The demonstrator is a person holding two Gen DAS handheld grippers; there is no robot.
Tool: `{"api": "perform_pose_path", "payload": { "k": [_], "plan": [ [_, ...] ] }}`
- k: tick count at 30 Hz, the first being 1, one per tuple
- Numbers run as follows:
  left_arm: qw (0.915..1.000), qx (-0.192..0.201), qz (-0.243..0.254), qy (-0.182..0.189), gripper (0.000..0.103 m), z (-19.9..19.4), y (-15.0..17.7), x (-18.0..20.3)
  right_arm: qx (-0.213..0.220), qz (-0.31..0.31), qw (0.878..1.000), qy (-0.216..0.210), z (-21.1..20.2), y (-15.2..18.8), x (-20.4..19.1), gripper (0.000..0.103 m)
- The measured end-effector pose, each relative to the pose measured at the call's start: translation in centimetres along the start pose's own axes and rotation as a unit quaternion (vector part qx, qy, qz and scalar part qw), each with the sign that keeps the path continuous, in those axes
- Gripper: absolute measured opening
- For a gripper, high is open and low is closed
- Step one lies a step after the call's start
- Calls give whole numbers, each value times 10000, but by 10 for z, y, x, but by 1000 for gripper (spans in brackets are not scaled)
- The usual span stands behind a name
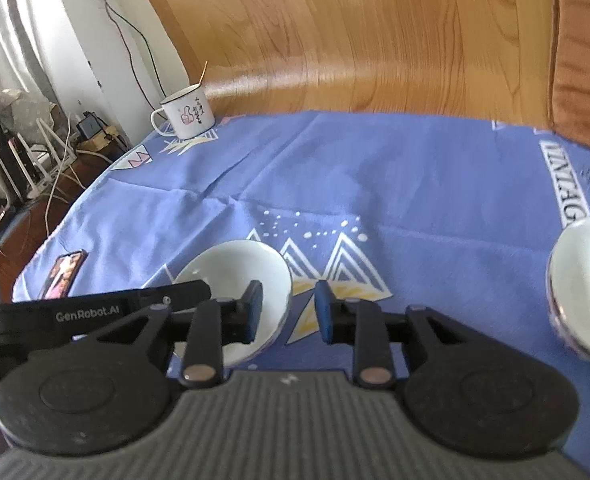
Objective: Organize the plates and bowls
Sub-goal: 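Carry the small floral bowl with both grippers toward the white bowl stack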
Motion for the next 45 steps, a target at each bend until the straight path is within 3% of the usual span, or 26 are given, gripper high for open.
{"api": "perform_pose_path", "payload": {
  "k": [8, 9, 10, 11, 18, 28, 33, 39, 45],
  "plan": [
    [9999, 0, 144, -90, 18, 3, 2, 1, -129, 108, 9999, -20, 10, 12, 2, 31],
    [9999, -6, 113, -41, 14, 4, 3, 1, -167, 103, 9998, -40, 11, 13, 1, 28],
    [10000, -15, 86, 23, 8, 4, 3, 2, -169, 102, 9997, -110, 10, 15, -2, 18],
    [10000, -11, 91, 27, 8, 3, 3, 4, -170, 99, 9996, -186, 9, 16, -6, 15],
    [9994, 248, 221, 68, 8, -11, -8, 20, 258, -312, 9992, 5, -7, 3, -13, 13],
    [9991, 137, 403, 13, 8, -3, -9, 39, 352, -174, 9992, 55, -13, 5, -1, 13],
    [9968, 176, 719, 293, 8, 4, -27, 82, 704, -33, 9973, 183, -34, -11, 18, 13],
    [9863, 196, 1364, 909, 9, 24, -39, 171, 1370, 136, 9871, 820, -87, -37, 68, 13],
    [9790, -331, 1509, 1333, 9, 66, -11, 226, 1546, 511, 9761, 1439, -121, -29, 128, 13]
  ]
}}
Point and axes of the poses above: each gripper's, at about its wrist camera, not at the fingertips, and z roughly the way its jaws point, x to its right, y to its underside, the point moved 10 cm from there along z, roughly the way its jaws point, and after that the axes turned 4 degrees about x, right-handed, at the moved point
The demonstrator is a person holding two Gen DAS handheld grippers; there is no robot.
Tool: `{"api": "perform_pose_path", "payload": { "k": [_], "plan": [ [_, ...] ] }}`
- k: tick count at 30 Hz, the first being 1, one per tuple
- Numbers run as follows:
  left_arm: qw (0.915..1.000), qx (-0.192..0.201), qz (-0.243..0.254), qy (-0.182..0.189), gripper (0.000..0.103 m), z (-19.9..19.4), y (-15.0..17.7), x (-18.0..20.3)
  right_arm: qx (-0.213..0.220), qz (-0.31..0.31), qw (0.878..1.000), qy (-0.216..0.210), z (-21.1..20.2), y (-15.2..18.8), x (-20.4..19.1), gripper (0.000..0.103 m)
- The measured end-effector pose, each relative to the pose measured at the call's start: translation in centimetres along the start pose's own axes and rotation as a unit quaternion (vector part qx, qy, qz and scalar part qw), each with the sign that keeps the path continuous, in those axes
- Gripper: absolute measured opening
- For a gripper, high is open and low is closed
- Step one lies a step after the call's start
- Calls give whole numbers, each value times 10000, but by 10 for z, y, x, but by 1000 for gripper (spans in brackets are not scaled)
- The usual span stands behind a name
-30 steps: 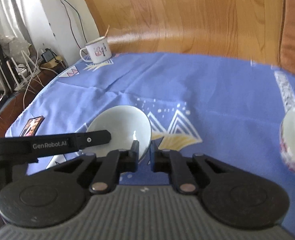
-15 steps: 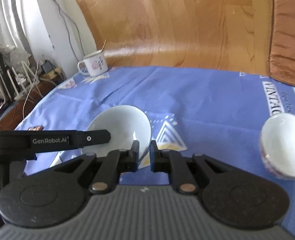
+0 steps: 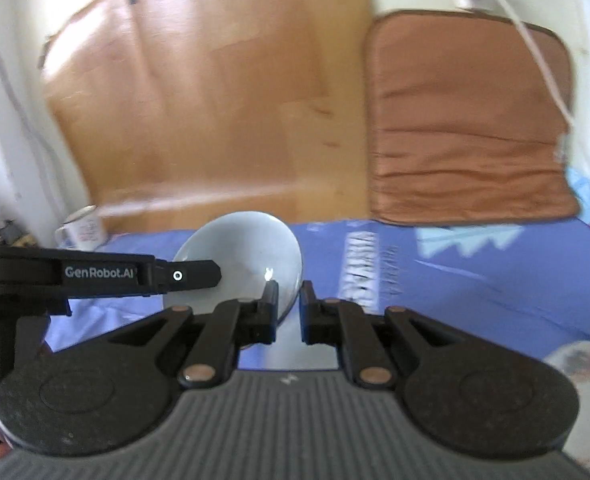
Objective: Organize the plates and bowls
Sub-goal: 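Carry the small floral bowl with both grippers toward the white bowl stack, then lower the small bowl into the white bowls and open both grippers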
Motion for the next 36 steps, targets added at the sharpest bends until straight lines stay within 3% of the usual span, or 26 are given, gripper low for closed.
{"api": "perform_pose_path", "payload": {
  "k": [12, 15, 17, 19, 30, 32, 34, 36],
  "plan": [
    [9977, -671, -83, -73, 9, 49, 37, 1, -341, 305, 9983, 370, 14, 33, 45, 16],
    [9979, -646, -62, -83, 9, 48, 37, 1, -284, 295, 9983, 421, 12, 33, 46, 17],
    [9982, -597, -30, -68, 10, 45, 34, 3, -224, 345, 9982, 443, 11, 32, 48, 31],
    [9987, -511, 16, -76, 14, 42, 32, 4, -104, 372, 9980, 504, 8, 29, 50, 37],
    [9990, -441, 99, -59, 23, 32, 33, 8, 5, 240, 9982, 545, 0, 26, 39, 37],
    [9994, -347, 57, -45, 28, 26, 30, 6, 14, 250, 9982, 540, -3, 26, 37, 37],
    [9997, -188, 82, -128, 41, 20, 24, 3, 25, 208, 9982, 554, -4, 26, 35, 37],
    [10000, -30, 37, -74, 40, 13, 18, 1, 2, 172, 9983, 559, -2, 26, 34, 37]
  ]
}}
Point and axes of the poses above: each gripper's, at about its wrist camera, not at the fingertips, and z roughly the way its jaws point, x to its right, y to its underside, the point moved 10 cm from there along z, roughly the way its jaws point, and after that the axes turned 4 degrees about x, right-handed, at the moved point
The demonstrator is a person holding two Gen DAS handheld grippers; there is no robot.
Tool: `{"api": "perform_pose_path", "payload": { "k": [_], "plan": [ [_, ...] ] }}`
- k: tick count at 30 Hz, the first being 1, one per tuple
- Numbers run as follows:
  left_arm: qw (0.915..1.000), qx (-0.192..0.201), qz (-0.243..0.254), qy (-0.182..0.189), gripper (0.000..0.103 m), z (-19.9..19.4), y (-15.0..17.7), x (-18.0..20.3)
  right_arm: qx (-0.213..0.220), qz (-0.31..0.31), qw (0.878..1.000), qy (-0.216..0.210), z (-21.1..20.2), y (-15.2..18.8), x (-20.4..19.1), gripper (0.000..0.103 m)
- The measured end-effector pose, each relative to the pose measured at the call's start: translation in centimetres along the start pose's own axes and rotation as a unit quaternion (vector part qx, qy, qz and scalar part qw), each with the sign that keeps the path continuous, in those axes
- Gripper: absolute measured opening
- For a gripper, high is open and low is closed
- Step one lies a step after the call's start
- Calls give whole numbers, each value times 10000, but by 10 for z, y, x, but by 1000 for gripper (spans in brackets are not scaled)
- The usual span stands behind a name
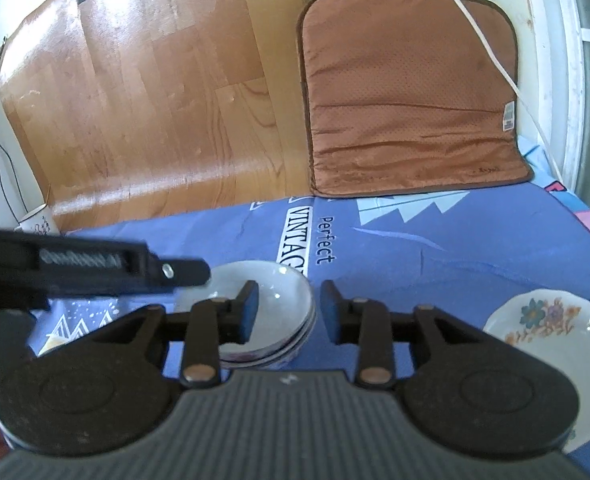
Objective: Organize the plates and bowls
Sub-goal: 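Lower the small bowl into the white bowls and open both grippers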
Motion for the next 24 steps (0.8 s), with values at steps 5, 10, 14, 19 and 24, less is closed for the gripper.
{"api": "perform_pose_path", "payload": {
  "k": [5, 10, 14, 19, 24],
  "plan": [
    [9998, 149, -78, -80, 40, -12, -5, -11, 51, 76, 10000, -20, -4, 0, -3, 37],
    [9995, 235, 108, -205, 40, -26, 9, -17, 319, 227, 9992, -118, -19, -4, -8, 37],
    [9983, 350, 309, -339, 41, -41, 22, -22, 338, 477, 9982, -165, -27, 6, -11, 38],
    [9962, 509, 474, -527, 40, -55, 31, -30, 251, 623, 9976, -148, -35, 23, -16, 38],
    [9927, 666, 707, -714, 47, -67, 35, -32, 193, 786, 9967, -52, -39, 34, -17, 40]
  ]
}}
Point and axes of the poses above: each gripper's, at about its wrist camera, not at the fingertips, and z roughly the way its jaws point, x to its right, y to its underside, the point moved 10 cm from there along z, roughly the way its jaws point, and after that the axes turned 4 degrees about x, right-handed, at the moved point
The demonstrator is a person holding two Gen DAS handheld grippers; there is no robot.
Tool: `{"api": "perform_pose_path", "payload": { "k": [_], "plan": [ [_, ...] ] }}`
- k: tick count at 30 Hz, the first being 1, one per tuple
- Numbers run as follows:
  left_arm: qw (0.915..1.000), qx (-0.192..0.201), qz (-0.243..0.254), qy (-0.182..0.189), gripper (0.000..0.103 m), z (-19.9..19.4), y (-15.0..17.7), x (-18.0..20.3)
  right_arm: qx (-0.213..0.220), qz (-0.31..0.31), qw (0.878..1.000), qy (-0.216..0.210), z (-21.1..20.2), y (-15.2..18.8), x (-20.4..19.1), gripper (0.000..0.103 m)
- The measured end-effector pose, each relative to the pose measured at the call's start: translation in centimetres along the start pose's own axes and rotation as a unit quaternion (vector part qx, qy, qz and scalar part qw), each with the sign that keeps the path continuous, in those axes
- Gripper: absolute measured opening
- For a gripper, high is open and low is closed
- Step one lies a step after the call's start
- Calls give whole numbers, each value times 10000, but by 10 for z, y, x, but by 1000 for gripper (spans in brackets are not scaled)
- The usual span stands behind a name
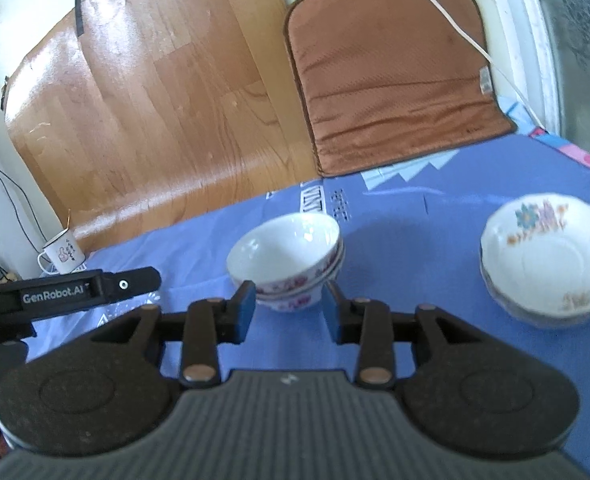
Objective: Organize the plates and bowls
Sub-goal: 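Lower the small bowl into the white bowls and open both grippers, then pull both open grippers back from the bowl stack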
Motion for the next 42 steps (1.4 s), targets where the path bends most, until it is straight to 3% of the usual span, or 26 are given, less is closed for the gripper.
{"api": "perform_pose_path", "payload": {
  "k": [3, 5, 7, 8, 13, 24, 30, 36, 40, 42],
  "plan": [
    [9999, 136, 61, -65, 60, -7, 0, 0, 36, 36, 10000, 77, -2, 4, 0, 43],
    [9996, 247, 81, -68, 76, -13, -2, 0, 101, 46, 9999, 124, -4, 4, 0, 46],
    [9990, 429, 129, -87, 100, -20, -4, 2, 186, 52, 9996, 181, -5, 4, 0, 52],
    [9984, 525, 171, -108, 102, -23, -6, 3, 230, 47, 9995, 206, -6, 3, 0, 53],
    [9966, 683, 450, -124, 103, -35, -9, 10, 396, 18, 9988, 274, -7, 3, -2, 63],
    [9944, 947, 417, -211, 103, -45, -8, 7, 645, 105, 9971, 399, -14, 5, -3, 83],
    [9967, 525, 577, -205, 103, -37, 4, 7, 489, 205, 9979, 378, -12, 11, -3, 88],
    [9987, 266, 312, -288, 103, -32, 13, -6, 286, 236, 9986, 387, -9, 19, -3, 88],
    [9992, 205, 99, -322, 103, -31, 13, -13, 562, 113, 9974, 433, -19, 14, -4, 89],
    [9990, 167, 65, -412, 103, -30, 14, -16, 808, 59, 9957, 456, -25, 9, -5, 96]
  ]
}}
Point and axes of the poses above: each gripper's, at about its wrist camera, not at the fingertips, and z roughly the way its jaws point, x to its right, y to its underside, the point moved 10 cm from there along z, roughly the way its jaws point, and after that the axes turned 4 degrees about x, right-handed, at the moved point
